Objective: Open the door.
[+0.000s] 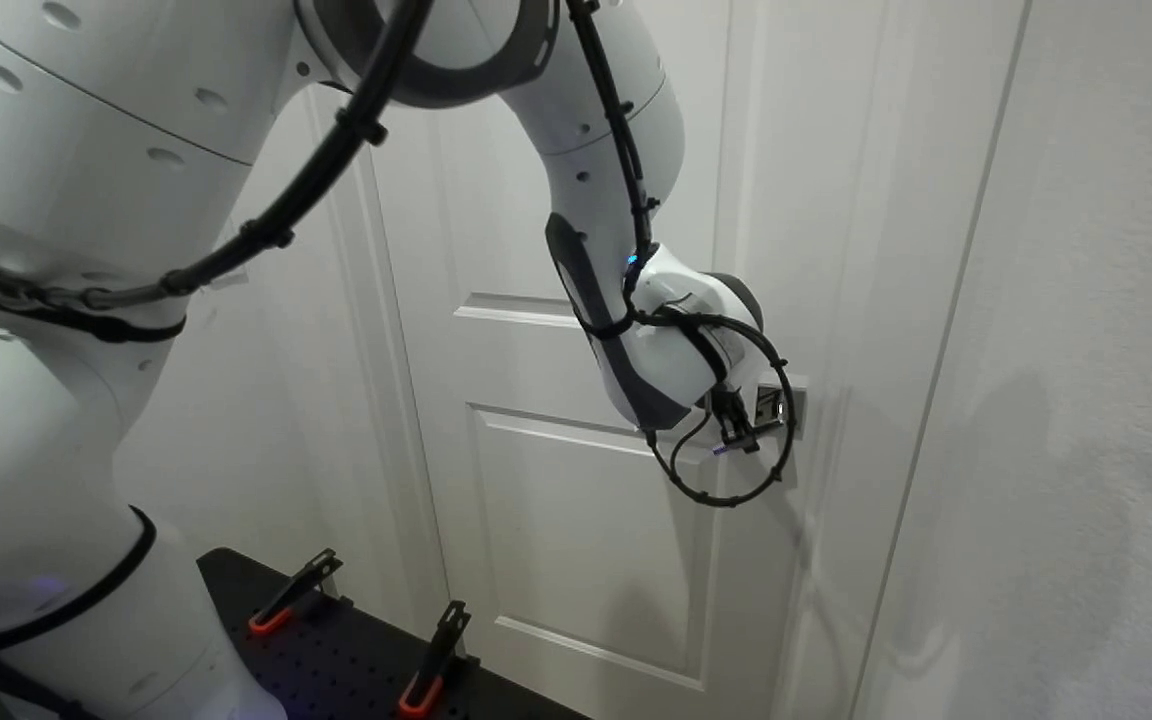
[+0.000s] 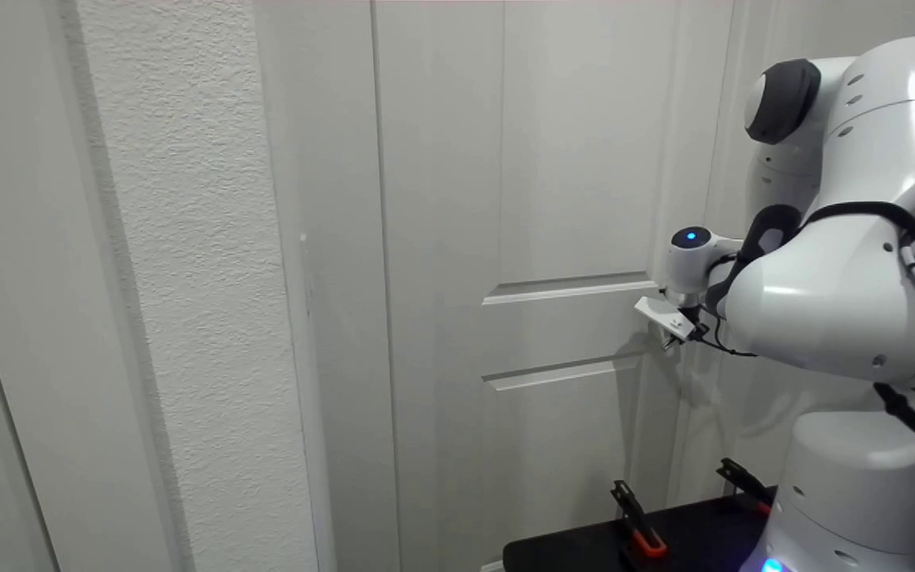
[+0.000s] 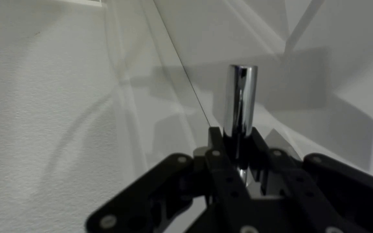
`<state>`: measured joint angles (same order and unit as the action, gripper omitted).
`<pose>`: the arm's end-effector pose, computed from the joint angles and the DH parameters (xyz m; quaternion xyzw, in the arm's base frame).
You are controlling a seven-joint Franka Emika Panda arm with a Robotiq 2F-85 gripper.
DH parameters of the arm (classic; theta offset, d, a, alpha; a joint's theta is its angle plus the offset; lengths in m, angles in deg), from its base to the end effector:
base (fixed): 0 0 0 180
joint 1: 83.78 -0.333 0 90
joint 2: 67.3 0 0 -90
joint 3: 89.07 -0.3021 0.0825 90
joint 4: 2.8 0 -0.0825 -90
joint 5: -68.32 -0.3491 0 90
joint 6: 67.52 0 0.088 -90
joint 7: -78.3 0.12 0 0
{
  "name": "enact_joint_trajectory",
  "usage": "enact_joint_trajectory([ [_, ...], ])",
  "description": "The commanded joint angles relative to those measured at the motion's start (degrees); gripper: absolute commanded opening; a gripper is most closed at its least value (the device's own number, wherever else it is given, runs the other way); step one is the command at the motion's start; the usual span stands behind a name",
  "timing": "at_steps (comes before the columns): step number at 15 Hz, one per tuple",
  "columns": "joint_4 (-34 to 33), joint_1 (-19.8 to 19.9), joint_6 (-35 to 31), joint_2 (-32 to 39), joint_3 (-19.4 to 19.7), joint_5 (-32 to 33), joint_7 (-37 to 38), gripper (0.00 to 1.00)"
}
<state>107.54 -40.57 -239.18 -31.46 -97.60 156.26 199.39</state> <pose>0.5186 -0.2782 0.1873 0.7668 -0.5725 0.2880 0.0358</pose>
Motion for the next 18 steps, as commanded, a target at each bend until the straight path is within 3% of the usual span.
enact_joint_trajectory([
  [1,-0.57,-1.25,2.99,1.43,3.28,7.58,5.76,0.06],
  [5,-1.56,-2.75,7.03,1.81,3.39,21.7,16.52,0.06],
  [10,0.63,-5.25,17.52,2.36,2.86,36.95,28.57,0.06],
  [15,3.3,-6.14,28.11,3.01,1.18,39.95,29.84,0.06],
  [18,3.0,-2.65,33.54,3.82,-4.21,43.14,30.41,0.06],
])
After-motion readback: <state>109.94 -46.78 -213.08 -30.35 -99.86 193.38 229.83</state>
